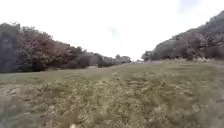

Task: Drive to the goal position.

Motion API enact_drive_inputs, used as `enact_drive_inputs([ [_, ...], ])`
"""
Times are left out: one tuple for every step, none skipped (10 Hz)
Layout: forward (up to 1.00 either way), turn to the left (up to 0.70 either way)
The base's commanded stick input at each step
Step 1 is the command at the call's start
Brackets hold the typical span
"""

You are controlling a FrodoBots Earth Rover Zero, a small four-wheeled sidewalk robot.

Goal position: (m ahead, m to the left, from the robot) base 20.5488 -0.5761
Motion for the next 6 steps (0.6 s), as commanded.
enact_drive_inputs([
  [1.0,0.0],
  [1.0,0.0],
  [1.0,0.0],
  [1.0,0.0],
  [1.0,0.0],
  [1.0,0.0],
])
